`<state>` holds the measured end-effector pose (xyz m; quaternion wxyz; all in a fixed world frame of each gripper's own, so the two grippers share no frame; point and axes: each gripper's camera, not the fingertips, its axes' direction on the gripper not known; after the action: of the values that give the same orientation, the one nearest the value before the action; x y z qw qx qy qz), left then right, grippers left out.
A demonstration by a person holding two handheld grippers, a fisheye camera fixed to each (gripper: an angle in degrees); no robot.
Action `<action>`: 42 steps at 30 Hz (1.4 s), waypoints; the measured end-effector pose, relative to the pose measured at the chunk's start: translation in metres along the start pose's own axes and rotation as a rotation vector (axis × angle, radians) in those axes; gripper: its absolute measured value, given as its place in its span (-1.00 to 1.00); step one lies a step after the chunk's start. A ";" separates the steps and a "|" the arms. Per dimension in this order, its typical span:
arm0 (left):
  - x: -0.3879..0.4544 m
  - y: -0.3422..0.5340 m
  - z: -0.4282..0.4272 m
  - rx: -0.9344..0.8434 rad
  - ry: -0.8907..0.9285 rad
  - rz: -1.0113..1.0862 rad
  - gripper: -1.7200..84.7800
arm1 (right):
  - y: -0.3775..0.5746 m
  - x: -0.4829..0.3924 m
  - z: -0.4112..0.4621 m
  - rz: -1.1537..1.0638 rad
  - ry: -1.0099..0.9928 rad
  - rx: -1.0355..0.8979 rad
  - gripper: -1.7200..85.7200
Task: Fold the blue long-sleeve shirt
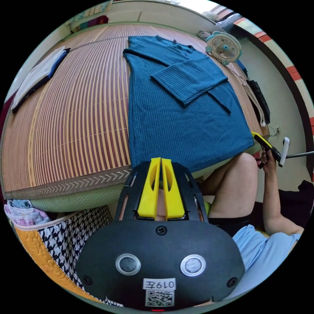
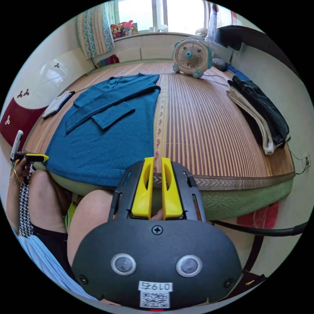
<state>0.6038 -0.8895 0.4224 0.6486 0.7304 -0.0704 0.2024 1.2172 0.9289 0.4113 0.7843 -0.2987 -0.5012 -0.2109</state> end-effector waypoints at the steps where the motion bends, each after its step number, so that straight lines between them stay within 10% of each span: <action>1: -0.002 0.004 -0.006 0.026 0.013 0.017 -0.94 | -0.003 0.009 -0.007 0.009 0.003 0.021 -0.83; 42: -0.181 0.092 -0.009 0.162 0.334 -0.206 -0.82 | 0.050 0.215 0.001 0.290 -0.370 -0.069 -0.90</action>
<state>0.4043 -0.9233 0.4375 0.6076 0.7397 0.1295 0.2584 1.3355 0.9593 0.5955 0.6906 -0.4277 -0.5806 -0.0547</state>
